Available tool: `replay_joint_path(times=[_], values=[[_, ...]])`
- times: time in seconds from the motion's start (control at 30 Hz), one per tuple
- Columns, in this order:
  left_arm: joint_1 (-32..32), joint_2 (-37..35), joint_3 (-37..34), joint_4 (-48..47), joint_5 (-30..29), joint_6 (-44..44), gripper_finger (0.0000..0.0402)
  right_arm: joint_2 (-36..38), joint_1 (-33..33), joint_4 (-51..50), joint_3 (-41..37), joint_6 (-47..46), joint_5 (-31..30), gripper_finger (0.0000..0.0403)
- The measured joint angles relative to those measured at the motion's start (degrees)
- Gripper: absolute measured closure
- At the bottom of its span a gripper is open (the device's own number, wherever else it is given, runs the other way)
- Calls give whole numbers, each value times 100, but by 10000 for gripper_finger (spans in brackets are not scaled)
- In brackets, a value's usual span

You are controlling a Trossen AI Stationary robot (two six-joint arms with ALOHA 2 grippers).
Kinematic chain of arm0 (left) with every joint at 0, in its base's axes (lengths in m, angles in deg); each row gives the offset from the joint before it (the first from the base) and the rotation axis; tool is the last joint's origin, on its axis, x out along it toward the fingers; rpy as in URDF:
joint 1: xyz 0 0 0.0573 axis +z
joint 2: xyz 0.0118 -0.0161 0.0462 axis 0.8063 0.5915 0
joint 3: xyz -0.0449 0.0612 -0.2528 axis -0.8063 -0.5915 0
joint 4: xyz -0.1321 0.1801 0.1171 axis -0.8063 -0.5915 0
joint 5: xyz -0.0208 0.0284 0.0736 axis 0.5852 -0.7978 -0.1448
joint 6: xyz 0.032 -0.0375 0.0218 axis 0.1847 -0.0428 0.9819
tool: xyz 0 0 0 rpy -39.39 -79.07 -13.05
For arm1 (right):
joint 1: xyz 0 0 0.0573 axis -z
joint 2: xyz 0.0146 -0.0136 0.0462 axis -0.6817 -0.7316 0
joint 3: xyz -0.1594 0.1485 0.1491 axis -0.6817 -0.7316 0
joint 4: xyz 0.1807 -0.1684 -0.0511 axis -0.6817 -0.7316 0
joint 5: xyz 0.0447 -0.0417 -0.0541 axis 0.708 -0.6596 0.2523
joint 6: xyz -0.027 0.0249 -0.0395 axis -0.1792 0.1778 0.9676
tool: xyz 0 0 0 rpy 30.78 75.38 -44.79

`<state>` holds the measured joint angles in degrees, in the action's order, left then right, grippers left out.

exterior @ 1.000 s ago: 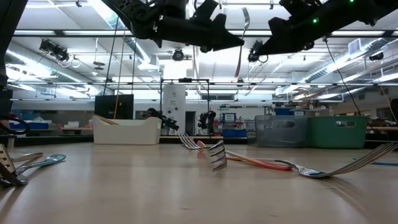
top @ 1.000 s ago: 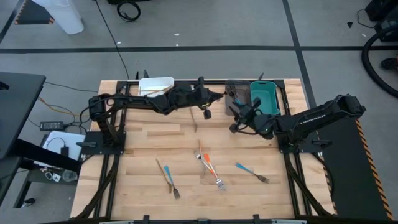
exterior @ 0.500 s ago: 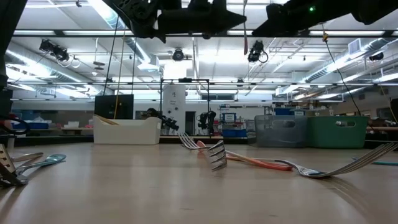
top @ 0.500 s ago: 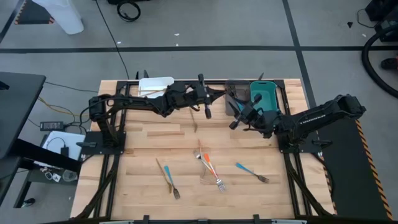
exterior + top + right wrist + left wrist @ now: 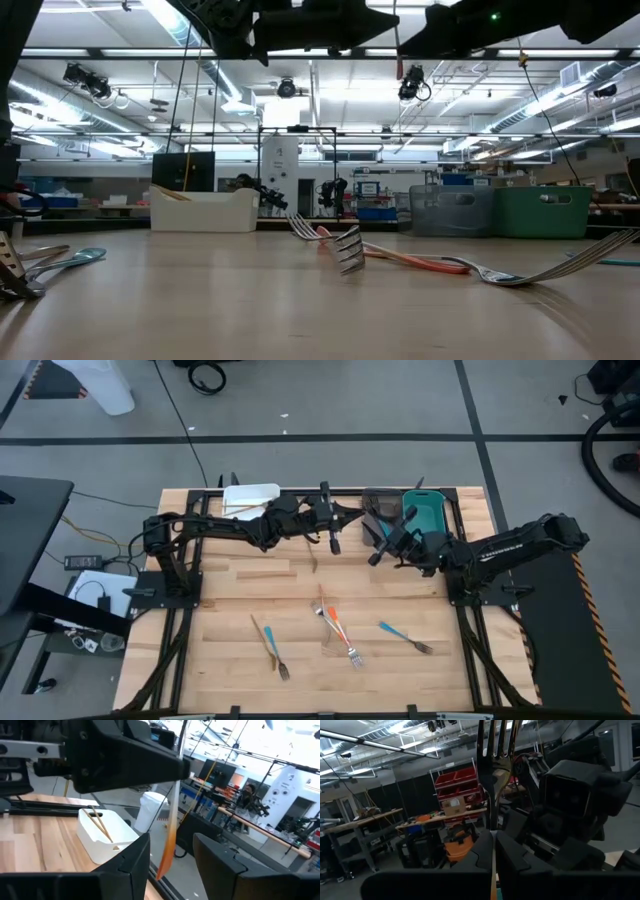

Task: Sort silverware by color (type)
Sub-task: Put the left orange fork into the green bin

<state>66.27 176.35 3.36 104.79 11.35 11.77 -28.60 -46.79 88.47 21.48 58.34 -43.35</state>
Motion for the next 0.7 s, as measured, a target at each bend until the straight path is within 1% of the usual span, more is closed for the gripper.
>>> replay_joint_path(times=[0.23, 0.53, 0.63, 0.7], values=[[-32, 0, 0, 33, -1, 0, 388, 0, 91, 401, 0, 540, 324, 241], [-43, 2, 0, 104, 132, 11, 388, 0, 203, 336, 184, 895, 516, 258], [-57, 2, 0, 163, 306, 141, 388, 0, 244, 325, 192, 933, 786, 267], [-84, 4, 0, 201, 315, 185, 388, 0, 271, 328, 192, 935, 910, 273]])
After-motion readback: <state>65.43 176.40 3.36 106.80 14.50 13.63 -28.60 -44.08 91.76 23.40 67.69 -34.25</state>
